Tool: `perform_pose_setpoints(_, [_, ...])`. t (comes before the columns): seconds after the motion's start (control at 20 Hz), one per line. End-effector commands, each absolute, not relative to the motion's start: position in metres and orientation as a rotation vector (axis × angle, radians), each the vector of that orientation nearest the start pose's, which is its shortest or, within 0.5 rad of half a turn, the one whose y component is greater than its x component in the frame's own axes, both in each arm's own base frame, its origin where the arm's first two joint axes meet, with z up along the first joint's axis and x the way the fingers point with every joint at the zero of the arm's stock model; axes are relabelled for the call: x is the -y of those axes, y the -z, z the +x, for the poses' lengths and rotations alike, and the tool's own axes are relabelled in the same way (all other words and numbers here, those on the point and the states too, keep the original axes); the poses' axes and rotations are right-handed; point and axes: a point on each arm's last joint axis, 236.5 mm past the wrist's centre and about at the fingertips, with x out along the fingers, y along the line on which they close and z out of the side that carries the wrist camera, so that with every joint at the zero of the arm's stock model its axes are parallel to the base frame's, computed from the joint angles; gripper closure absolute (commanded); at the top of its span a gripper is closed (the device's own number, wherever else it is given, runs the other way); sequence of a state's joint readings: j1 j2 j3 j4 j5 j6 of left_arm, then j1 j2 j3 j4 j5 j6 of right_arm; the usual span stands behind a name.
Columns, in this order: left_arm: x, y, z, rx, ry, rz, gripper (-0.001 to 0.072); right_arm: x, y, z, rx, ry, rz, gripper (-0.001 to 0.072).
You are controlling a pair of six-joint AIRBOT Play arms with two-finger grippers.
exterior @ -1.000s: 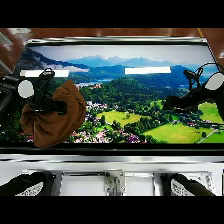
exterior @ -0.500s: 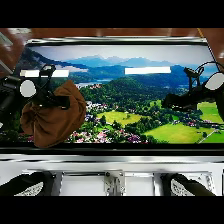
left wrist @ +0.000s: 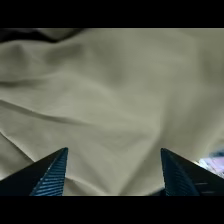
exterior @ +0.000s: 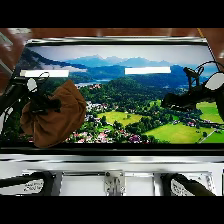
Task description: Fold the shirts.
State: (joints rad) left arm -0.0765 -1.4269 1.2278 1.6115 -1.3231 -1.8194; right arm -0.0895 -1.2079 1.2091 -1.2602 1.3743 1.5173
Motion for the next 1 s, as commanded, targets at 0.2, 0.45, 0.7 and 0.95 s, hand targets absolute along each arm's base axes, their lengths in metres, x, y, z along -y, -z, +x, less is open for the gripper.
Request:
perform_pose_setpoints(0.2, [0.014,0.093,0.377,-1.566,-0.203,-0.197,-0.0013,-0.039,-0.052,0.358,-1.298,-0.17,0.275,0.0084])
perform_pose_setpoints(0.45, [0.013,0.11,0.38,-1.581,-0.206,-0.196,-0.0013,-0.04,-0.052,0.359,-1.295,-0.17,0.277,0.0084])
perform_pose_setpoints(0.7, [0.016,0.09,0.393,-1.534,-0.149,-0.163,0.0674,-0.04,-0.052,0.357,-1.301,-0.172,0.278,0.0084])
perform_pose_setpoints(0.95, [0.047,-0.042,0.438,-1.189,0.005,-0.073,0.0675,-0.04,-0.052,0.358,-1.297,-0.177,0.268,0.0084])
